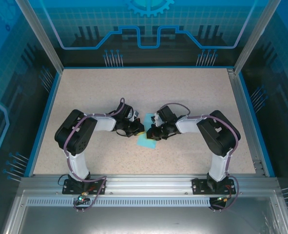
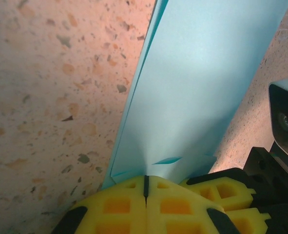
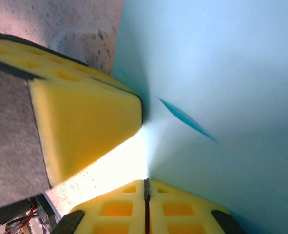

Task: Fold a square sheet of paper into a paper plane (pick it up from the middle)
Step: Fold the triangle a second time at the center of the table.

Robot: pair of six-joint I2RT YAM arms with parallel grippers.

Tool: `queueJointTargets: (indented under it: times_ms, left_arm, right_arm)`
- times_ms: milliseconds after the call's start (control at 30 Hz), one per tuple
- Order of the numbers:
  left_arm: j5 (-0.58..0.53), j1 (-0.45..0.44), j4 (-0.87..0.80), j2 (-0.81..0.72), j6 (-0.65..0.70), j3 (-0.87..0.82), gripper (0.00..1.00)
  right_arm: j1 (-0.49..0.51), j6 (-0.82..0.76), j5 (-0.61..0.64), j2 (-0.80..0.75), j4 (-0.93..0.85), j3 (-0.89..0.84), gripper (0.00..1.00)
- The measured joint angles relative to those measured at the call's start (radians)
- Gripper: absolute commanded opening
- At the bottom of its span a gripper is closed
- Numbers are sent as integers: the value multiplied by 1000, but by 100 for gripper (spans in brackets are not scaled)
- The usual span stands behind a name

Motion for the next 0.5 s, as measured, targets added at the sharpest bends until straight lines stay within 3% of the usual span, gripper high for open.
queueJointTargets:
  times_ms: [500]
  left_arm:
    - [-1,0,2,0,0,-1,0]
  right_arm:
    - [-7,-14,-23,-60,4,-87,10]
